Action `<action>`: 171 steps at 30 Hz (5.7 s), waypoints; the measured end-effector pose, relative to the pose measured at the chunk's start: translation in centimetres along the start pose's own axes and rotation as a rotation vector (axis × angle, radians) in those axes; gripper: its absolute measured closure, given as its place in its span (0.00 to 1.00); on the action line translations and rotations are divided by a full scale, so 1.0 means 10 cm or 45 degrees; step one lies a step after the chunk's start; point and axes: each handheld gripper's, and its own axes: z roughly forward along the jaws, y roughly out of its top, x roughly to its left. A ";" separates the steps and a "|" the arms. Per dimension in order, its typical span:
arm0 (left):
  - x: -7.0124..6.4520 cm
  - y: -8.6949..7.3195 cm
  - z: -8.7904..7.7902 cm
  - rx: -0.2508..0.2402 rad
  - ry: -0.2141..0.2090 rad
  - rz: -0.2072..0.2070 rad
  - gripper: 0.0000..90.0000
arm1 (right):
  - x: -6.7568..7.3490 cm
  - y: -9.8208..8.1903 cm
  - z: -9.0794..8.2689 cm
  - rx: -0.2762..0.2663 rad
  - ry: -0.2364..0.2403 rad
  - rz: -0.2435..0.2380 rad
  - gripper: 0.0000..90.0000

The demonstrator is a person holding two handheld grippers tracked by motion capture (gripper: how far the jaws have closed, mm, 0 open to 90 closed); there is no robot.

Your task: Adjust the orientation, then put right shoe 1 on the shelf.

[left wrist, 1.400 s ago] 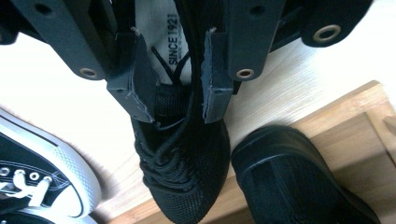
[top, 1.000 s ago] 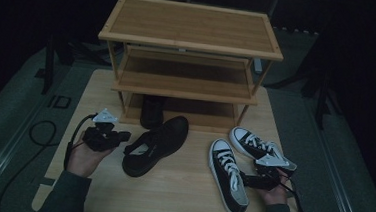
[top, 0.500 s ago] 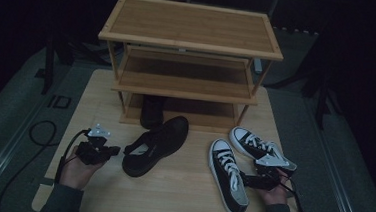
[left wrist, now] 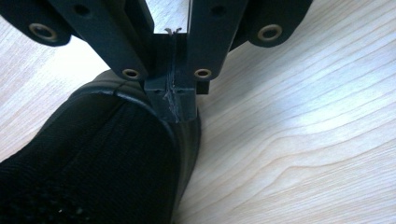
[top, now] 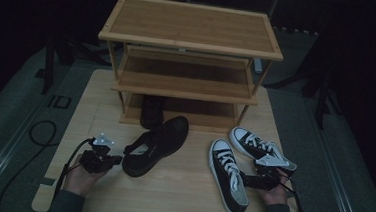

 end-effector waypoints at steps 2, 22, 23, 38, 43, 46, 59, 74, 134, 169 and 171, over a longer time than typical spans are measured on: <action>-0.01 0.00 0.01 -0.003 0.015 -0.002 1.00 | 0.00 0.00 0.00 0.000 0.000 0.001 0.21; -0.50 0.07 0.18 0.026 -0.177 0.108 1.00 | 0.00 0.00 0.00 0.000 0.000 0.000 0.21; -0.52 0.09 0.19 0.024 -0.180 0.114 1.00 | 0.00 0.00 0.00 0.000 0.000 0.000 0.21; -0.84 0.31 0.38 0.042 -0.258 0.217 0.99 | 0.00 0.00 0.00 0.000 0.000 0.001 0.21; -0.76 0.45 0.24 -0.009 -0.209 0.168 0.95 | 0.00 0.00 0.00 0.000 0.000 0.000 0.21; -0.72 0.61 0.10 -0.072 -0.174 0.140 0.91 | 0.00 0.00 0.00 -0.001 0.000 0.000 0.21; -0.85 1.14 0.17 -0.098 -0.113 0.111 0.69 | 0.00 0.00 0.00 -0.004 -0.001 -0.003 0.21; -0.90 1.19 0.46 -0.033 -0.006 0.004 0.93 | 0.00 0.00 0.00 -0.002 0.000 -0.002 0.21; -0.39 1.57 0.56 -0.385 0.111 -0.268 0.70 | 0.00 0.00 0.00 -0.001 0.004 -0.004 0.20; -0.54 0.73 0.33 -0.288 0.033 -0.138 0.98 | 0.00 0.00 0.00 -0.001 0.004 -0.006 0.21; -0.57 0.67 0.37 -0.259 0.027 -0.124 0.97 | 0.00 0.00 0.00 -0.001 0.004 -0.006 0.21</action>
